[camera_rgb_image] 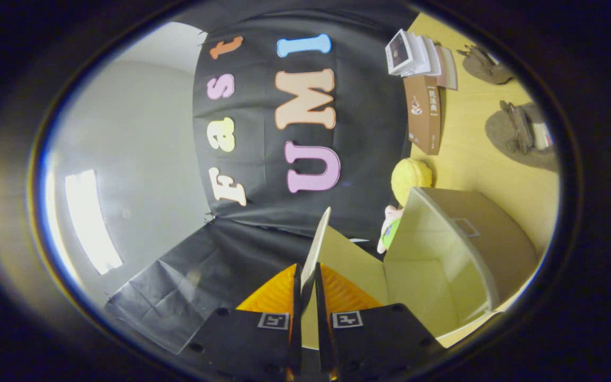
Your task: Open the storage box then place both shoes into the box .Put the left shoe in first, then the right shoe, with the right side of both shoes facing outward in a uniform manner.
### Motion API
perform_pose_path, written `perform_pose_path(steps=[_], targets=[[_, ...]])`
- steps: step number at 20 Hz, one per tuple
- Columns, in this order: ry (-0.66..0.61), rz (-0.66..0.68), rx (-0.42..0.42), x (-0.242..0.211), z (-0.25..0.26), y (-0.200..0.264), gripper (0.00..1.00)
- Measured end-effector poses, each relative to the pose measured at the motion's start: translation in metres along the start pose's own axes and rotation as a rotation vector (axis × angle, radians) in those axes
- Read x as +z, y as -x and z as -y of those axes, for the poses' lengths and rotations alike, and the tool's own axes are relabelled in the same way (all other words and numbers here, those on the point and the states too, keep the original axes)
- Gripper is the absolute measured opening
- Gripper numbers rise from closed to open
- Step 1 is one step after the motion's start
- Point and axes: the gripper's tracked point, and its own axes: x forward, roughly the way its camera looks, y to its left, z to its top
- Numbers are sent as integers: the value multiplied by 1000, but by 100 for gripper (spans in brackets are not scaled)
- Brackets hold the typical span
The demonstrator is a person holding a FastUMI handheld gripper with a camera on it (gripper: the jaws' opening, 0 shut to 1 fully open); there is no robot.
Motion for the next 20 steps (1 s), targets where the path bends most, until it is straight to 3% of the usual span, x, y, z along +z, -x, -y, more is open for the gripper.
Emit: perform_pose_path(steps=[9,15,20], targets=[[117,-78,28,-106,-28,-50,17],[313,-185,-38,-176,-16,-64,19],[525,-296,-154,-198,14,-64,71]])
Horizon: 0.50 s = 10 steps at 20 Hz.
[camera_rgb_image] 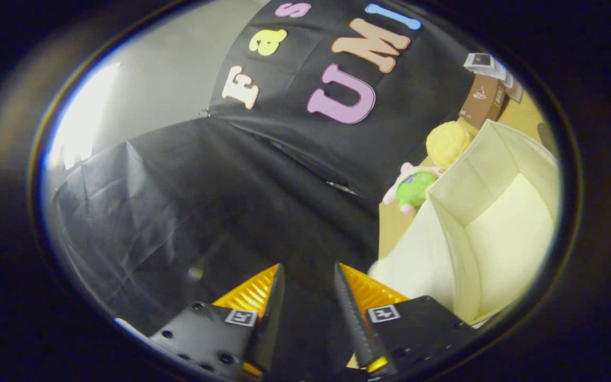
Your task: Open the storage box then place both shoes into the box .Put the left shoe in first, then the right shoe, with the right side of both shoes facing outward in a uniform manner.
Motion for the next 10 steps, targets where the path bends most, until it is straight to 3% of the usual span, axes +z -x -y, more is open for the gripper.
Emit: perform_pose_path(steps=[2,6,10], targets=[[100,-17,-38,6,8,7,92],[379,-93,-195,36,38,31,93],[568,-136,-422,92,86,68,94]])
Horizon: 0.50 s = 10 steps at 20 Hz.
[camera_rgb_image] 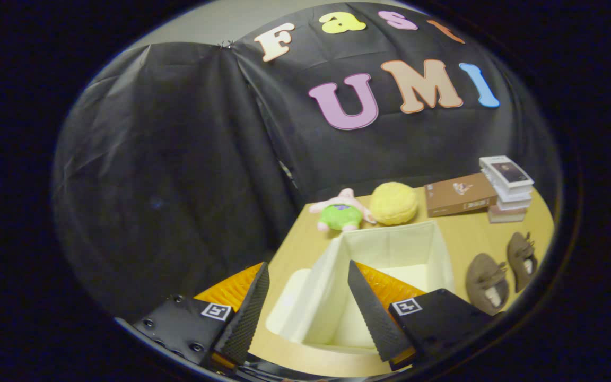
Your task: Open the storage box then place both shoes into the box .Put the left shoe in first, then the right shoe, with the right side of both shoes facing outward in a uniform manner.
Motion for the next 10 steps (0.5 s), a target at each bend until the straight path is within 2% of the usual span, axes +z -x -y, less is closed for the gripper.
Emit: perform_pose_path(steps=[4,7,8,10], targets=[[98,-70,-246,10,87,27,95],[196,-179,-449,11,160,40,95],[221,-219,-501,7,183,42,95],[187,-290,-559,-5,216,44,95]])
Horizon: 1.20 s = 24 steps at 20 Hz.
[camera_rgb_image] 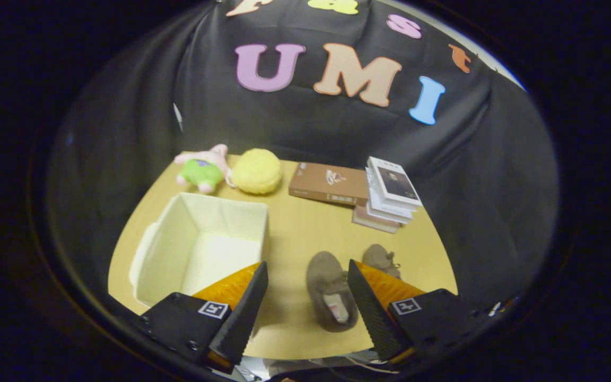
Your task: Open the storage box then place both shoes into the box .Put the left shoe in first, then the right shoe, with the right side of both shoes facing outward in a uniform manner.
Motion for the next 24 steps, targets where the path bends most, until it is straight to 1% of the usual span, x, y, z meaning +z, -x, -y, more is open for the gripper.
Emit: perform_pose_path(steps=[3,7,10,14,16,19,23,24], targets=[[-21,-114,-39,-30,31,-26,94],[43,-274,-106,-77,71,-56,92],[44,-369,-102,-105,80,-80,89],[54,-484,-77,-134,91,-108,86],[58,-530,-56,-146,93,-121,84],[64,-560,-30,-156,98,-137,80],[66,-606,4,-170,99,-152,49],[59,-619,37,-173,94,-153,41]])
